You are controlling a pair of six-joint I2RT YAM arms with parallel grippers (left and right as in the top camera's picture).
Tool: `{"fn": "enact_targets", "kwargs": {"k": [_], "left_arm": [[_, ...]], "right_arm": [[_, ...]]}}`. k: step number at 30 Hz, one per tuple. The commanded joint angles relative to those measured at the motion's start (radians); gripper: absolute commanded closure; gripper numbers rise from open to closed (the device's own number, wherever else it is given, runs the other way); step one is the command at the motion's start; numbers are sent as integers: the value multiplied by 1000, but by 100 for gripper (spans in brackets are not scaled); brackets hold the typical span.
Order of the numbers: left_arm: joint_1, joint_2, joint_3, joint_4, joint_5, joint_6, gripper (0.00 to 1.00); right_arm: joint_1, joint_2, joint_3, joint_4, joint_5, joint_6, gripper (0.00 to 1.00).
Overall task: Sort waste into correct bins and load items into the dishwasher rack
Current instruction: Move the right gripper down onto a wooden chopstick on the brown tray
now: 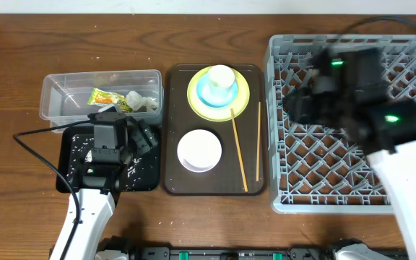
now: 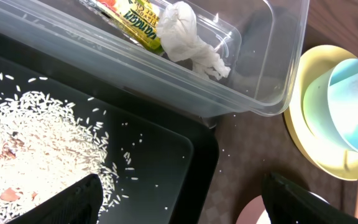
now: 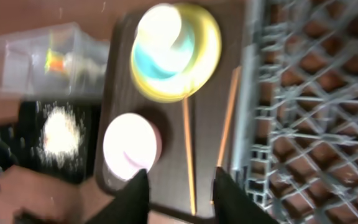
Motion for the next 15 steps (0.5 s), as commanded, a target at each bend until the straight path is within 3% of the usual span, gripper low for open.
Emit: {"fn": "enact_targets", "kwargs": {"k": [1, 6, 15], "left_arm": [[5, -4, 18, -2, -9, 6, 16], [5, -4, 18, -2, -9, 6, 16], [5, -4, 18, -2, -9, 6, 16]], "right_arm": [[116, 56, 3, 2, 108, 8, 73], [283, 184, 3, 3, 297, 9, 85], [358, 396, 3, 26, 346, 28, 79]]}}
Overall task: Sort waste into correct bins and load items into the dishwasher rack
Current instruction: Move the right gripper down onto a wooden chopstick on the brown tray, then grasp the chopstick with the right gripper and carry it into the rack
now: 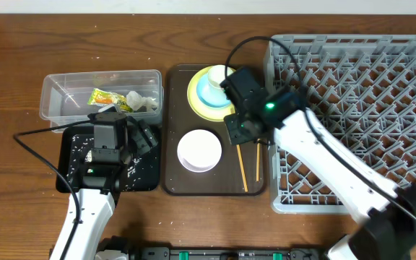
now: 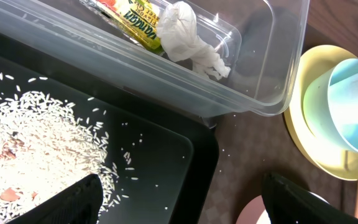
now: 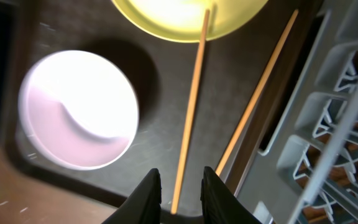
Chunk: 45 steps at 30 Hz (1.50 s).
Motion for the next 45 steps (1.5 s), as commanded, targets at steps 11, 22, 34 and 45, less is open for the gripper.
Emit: {"fn": "enact_targets", "kwargs": {"k": [11, 22, 34, 45], "left_arm": [[5, -4, 18, -2, -9, 6, 16], [5, -4, 18, -2, -9, 6, 16], [5, -4, 18, -2, -9, 6, 16], [5, -4, 18, -2, -9, 6, 16]], "right_arm": [[15, 201, 3, 81, 50, 24, 75], [14, 336, 3, 101, 73, 24, 73], [15, 407, 3, 108, 82, 24, 87], [4, 372, 55, 54, 82, 24, 99]]}}
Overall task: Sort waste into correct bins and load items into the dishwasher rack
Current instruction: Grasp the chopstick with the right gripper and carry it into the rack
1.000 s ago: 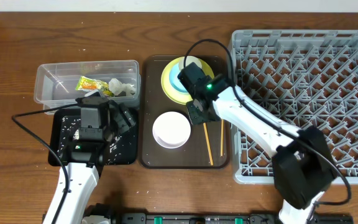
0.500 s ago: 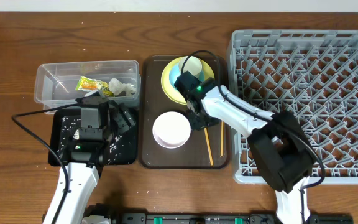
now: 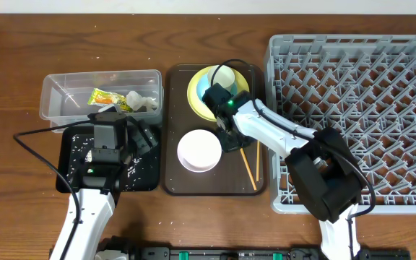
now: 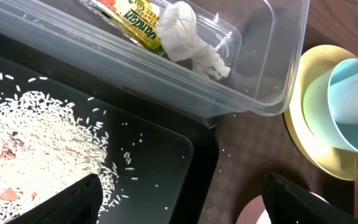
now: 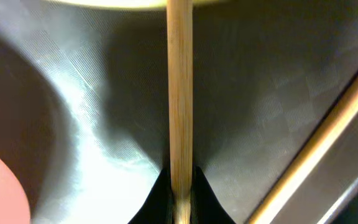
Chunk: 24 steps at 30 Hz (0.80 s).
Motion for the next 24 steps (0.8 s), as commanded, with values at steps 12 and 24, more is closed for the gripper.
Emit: {"fn": "enact_targets", "kwargs": {"k": [12, 24], "left_arm": [[5, -4, 16, -3, -9, 6, 16], [5, -4, 16, -3, -9, 6, 16]], "right_arm": [[-45, -141, 251, -183, 120, -10, 99], [-219, -178, 251, -252, 151, -31, 99]]}}
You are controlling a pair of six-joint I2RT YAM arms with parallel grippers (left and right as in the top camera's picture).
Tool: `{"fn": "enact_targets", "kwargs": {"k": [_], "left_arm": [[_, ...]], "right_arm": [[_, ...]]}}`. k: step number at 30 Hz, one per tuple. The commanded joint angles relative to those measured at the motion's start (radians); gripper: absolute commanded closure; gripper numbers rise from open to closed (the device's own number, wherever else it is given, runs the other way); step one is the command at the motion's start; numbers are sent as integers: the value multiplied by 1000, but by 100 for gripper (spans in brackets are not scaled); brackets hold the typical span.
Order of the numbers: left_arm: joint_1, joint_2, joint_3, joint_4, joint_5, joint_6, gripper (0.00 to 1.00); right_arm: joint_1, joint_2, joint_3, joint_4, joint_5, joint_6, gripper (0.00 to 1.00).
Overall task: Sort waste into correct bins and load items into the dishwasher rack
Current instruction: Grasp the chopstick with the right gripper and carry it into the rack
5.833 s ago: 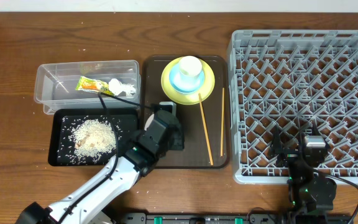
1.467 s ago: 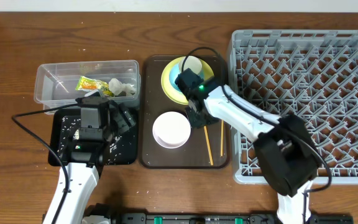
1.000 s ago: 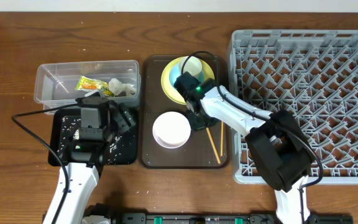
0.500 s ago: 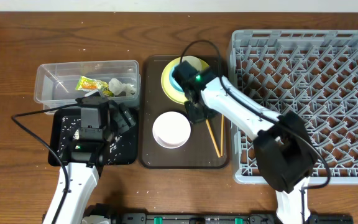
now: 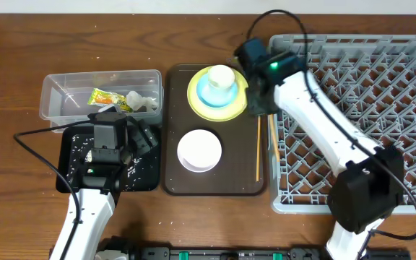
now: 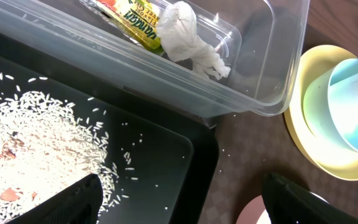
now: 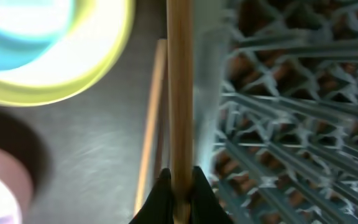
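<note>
My right gripper (image 5: 261, 97) (image 7: 180, 186) is shut on a wooden chopstick (image 7: 180, 87) (image 5: 271, 139), held over the left edge of the grey dishwasher rack (image 5: 352, 108) (image 7: 278, 124). A second chopstick (image 5: 258, 148) (image 7: 149, 137) lies on the brown tray (image 5: 172, 180). The tray also carries a yellow plate (image 5: 198, 105) with a blue cup (image 5: 219, 85) on it, and a white bowl (image 5: 199, 150). My left gripper (image 5: 110, 144) (image 6: 182, 190) hangs open over the black tray of rice (image 6: 36, 149), holding nothing.
A clear plastic bin (image 5: 63, 94) (image 6: 253, 68) at the back left holds a snack wrapper (image 6: 132, 22) and a crumpled tissue (image 6: 188, 34). It sits right behind the black tray (image 5: 71, 162). A black cable (image 5: 280, 18) arcs above the right arm.
My right gripper was shut on a chopstick low on the brown tray beside the white bowl. It now holds that chopstick at the rack's left edge. The left arm has not moved.
My right gripper was open over the rack with both chopsticks lying on the tray. Then it hung open just above the chopsticks. Then it was shut on the left one, and now holds it by the rack. The left gripper stayed open over the rice.
</note>
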Motion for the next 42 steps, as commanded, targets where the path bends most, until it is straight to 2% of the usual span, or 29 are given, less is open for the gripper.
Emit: {"fn": "enact_targets", "kwargs": {"k": [1, 16, 25, 42], "left_arm": [[5, -4, 16, -3, -9, 6, 16], [5, -4, 16, -2, -9, 6, 16], [5, -2, 16, -2, -9, 6, 16], [5, 2, 16, -2, -9, 6, 16]], "right_arm": [[-49, -8, 12, -9, 23, -23, 99], [-164, -8, -15, 13, 13, -23, 99], [-167, -8, -43, 111, 13, -23, 99], [-164, -7, -48, 113, -36, -23, 93]]}}
